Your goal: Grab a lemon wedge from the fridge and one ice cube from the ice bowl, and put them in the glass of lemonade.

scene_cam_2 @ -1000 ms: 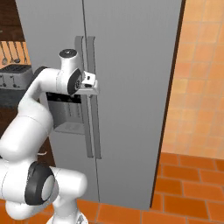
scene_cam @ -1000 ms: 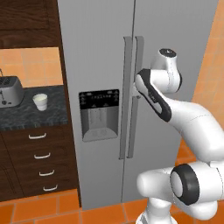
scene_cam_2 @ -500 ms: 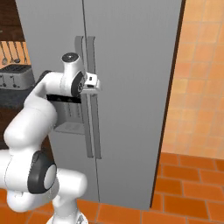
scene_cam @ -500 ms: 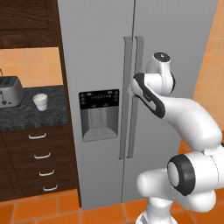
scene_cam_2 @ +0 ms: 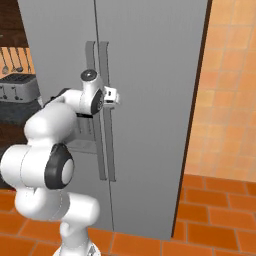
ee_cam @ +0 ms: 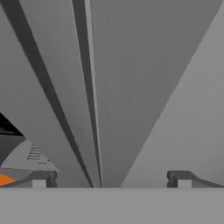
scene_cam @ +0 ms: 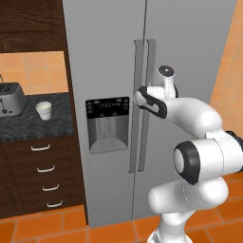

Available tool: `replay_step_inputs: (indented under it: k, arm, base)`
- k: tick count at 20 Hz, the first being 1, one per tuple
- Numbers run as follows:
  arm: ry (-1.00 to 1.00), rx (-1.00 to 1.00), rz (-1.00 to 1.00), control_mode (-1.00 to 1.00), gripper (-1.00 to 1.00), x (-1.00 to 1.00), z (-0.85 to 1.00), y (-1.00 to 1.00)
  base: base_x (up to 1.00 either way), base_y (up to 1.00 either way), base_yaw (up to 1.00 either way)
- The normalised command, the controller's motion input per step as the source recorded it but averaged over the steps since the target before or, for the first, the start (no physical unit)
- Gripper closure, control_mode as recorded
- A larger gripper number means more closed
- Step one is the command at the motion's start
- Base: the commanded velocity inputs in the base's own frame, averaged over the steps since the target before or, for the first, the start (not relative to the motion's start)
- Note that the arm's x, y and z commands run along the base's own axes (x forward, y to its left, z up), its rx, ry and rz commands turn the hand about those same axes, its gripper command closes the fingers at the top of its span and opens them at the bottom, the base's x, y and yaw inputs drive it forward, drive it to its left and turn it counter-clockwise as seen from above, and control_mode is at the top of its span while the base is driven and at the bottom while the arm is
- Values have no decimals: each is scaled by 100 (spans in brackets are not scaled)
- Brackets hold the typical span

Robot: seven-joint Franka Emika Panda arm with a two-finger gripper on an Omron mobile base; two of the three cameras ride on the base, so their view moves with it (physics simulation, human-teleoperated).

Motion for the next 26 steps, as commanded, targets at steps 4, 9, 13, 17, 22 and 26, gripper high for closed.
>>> replay_step_inputs:
  k: [4, 9, 13, 17, 22, 26]
  arm:
    - [0, 0, 0, -100, -100, 52, 0, 0]
    - [0, 0, 0, -100, -100, 51, -1, 0]
    - [-8, 0, 0, -100, -100, 38, -26, 0]
    - [-42, 4, 0, -100, -100, -67, -28, 0]
    - [-48, 1, 0, -100, -100, -65, -63, 0]
    - [-14, 0, 0, -100, -100, 26, -1, 0]
  base:
    - [0, 0, 0]
    - [0, 0, 0]
    - [0, 0, 0]
    - [0, 0, 0]
    - [0, 0, 0]
    - [0, 0, 0]
